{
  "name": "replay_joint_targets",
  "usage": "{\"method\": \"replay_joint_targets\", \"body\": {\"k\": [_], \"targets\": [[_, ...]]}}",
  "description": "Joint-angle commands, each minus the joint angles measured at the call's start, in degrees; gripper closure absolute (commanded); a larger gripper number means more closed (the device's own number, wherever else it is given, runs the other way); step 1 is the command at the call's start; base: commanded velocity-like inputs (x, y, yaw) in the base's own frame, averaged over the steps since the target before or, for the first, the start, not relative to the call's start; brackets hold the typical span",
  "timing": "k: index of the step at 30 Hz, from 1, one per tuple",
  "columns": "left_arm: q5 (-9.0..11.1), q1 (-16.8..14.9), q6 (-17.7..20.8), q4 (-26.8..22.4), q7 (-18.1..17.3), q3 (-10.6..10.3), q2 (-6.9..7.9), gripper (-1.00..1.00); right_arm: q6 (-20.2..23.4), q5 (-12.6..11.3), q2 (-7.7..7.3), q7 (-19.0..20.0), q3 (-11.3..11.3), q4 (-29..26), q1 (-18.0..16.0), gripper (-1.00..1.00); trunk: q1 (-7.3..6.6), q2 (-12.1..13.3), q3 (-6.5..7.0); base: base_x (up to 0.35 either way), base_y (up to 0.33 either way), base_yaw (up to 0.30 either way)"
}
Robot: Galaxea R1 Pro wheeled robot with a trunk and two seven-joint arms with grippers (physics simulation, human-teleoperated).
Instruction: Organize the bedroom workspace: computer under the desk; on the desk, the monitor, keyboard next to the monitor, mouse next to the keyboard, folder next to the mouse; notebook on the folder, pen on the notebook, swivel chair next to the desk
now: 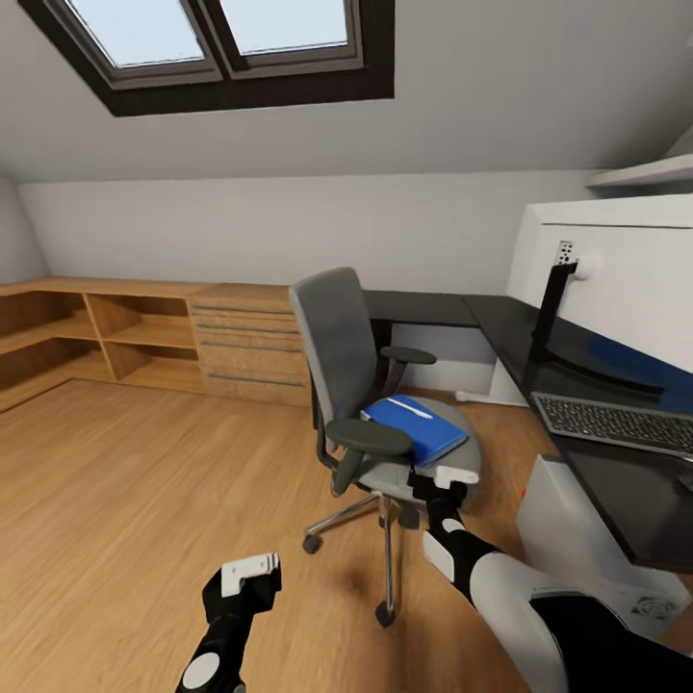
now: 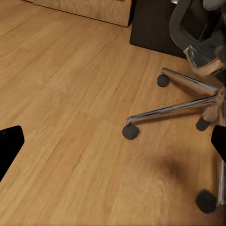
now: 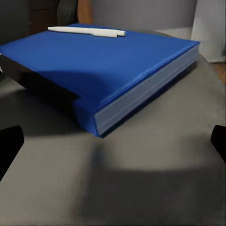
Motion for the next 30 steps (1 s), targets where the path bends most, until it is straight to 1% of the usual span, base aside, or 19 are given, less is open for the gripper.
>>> {"method": "replay_joint_targets", "body": {"k": [1, 2, 4, 5, 7, 8, 9, 10, 11, 13, 15, 16, 18, 19, 20, 21, 23, 28, 30], "targets": [[0.42, -0.03, 0.21, -0.12, 0.40, 0.27, 0.03, -1.00, -0.26, -1.01, -0.03, 0.07, -0.01, 0.05, -0.05, -1.00, -0.01, -0.03, -0.06, 0.000, 0.000, -0.268], [0.47, -0.03, 0.21, -0.12, 0.41, 0.54, 0.03, -1.00, -0.26, -1.47, -0.06, 0.09, -0.06, 0.03, -0.05, -1.00, -0.01, -0.03, -0.06, 0.000, 0.000, -0.268], [0.93, -0.02, 0.21, -0.32, 0.42, 2.08, -0.01, -1.00, -0.26, -4.42, -0.18, 0.40, -0.18, 0.01, -0.05, -1.00, -0.01, -0.03, -0.06, 0.000, 0.000, -0.268], [1.06, -0.03, 0.21, -0.48, 0.42, 2.50, -0.02, -1.00, -0.26, -5.34, -0.20, 0.62, -0.20, 0.00, -0.05, -1.00, -0.01, -0.03, -0.06, 0.000, 0.000, -0.268], [1.67, -0.02, 0.21, -1.31, 0.43, 3.66, -0.04, -1.00, -0.26, -8.87, -0.25, 2.10, -0.24, 0.04, -0.05, -1.00, -0.01, -0.03, -0.06, 0.000, 0.000, -0.255], [1.83, -0.04, 0.21, -1.50, 0.43, 3.83, -0.04, -1.00, -0.26, -9.68, -0.27, 2.57, -0.24, 0.07, -0.05, -1.00, -0.01, -0.03, -0.06, 0.000, 0.000, -0.237], [2.77, -0.02, 0.21, -2.07, 0.43, 4.31, -0.02, -1.00, -0.26, -12.67, -0.53, 4.66, -0.25, 0.11, -0.05, -1.00, -0.01, -0.03, -0.06, 0.000, 0.000, -0.192], [3.55, -0.02, 0.21, -2.39, 0.46, 4.58, 0.00, -1.00, -0.22, -14.00, -0.77, 5.64, -0.26, 0.16, -0.05, -1.00, -0.01, -0.03, -0.06, 0.000, 0.000, -0.160], [5.43, -0.03, 0.21, -2.95, 0.49, 5.59, 0.02, -1.00, -0.19, -16.52, -1.14, 6.98, -0.26, 0.20, -0.05, -1.00, -0.01, -0.03, -0.06, 0.000, 0.000, -0.069], [6.98, -0.03, 0.21, -3.42, 0.51, 6.94, 0.03, -1.00, -0.18, -18.41, -1.23, 7.63, -0.22, 0.22, -0.05, -1.00, -0.01, -0.03, -0.06, 0.000, 0.000, -0.032], [7.59, -0.04, 0.23, -4.12, 0.51, 8.12, 0.03, -1.00, -0.17, -19.14, -1.14, 7.82, -0.20, 0.23, -0.05, -1.00, -0.01, -0.03, -0.06, 0.000, 0.000, -0.016], [7.84, -0.04, 0.33, -4.64, 0.52, 9.07, 0.02, -1.00, -0.17, -19.41, -1.06, 7.89, -0.21, 0.23, -0.05, -1.00, -0.01, -0.03, -0.06, 0.000, 0.000, -0.009], [8.39, -0.04, 1.98, -5.69, 0.52, 10.97, -0.03, -1.00, -0.14, -19.74, -0.95, 7.95, -0.24, 0.23, -0.05, -1.00, -0.01, -0.03, -0.06, 0.000, 0.000, -0.005], [8.53, -0.05, 2.63, -5.94, 0.52, 11.35, -0.03, -1.00, -0.13, -19.79, -0.94, 7.96, -0.24, 0.23, -0.03, -1.00, -0.01, -0.03, -0.06, 0.000, 0.000, -0.003], [9.52, -0.05, 6.98, -7.03, 0.46, 13.27, -0.05, -1.00, 0.07, -20.00, -1.01, 7.99, -0.39, 0.12, -0.05, -1.00, -0.01, -0.03, -0.06, 0.000, 0.000, 0.000], [9.80, -0.04, 7.77, -7.21, 0.45, 13.97, -0.08, -1.00, 0.14, -20.29, -1.06, 7.99, -0.51, 0.07, -0.05, -1.00, -0.01, -0.03, -0.06, 0.000, 0.000, 0.000], [10.05, -0.05, 8.49, -7.36, 0.44, 14.68, -0.11, -1.00, 0.19, -21.25, -1.14, 8.00, -0.85, -0.03, -0.05, -1.00, -0.01, -0.03, -0.06, 0.000, 0.000, 0.000], [10.28, -0.08, 9.18, -7.52, 0.43, 15.36, -0.20, -1.00, -0.32, -23.75, -1.14, 7.93, -1.13, -0.34, -0.05, -1.00, -0.01, -0.03, -0.06, 0.000, 0.000, 0.000], [10.30, -0.07, 9.20, -7.63, 0.43, 15.42, -0.22, -1.00, -0.35, -23.99, -1.16, 7.92, -1.09, -0.42, -0.05, -1.00, -0.01, -0.03, -0.06, 0.000, 0.000, 0.000]]}}
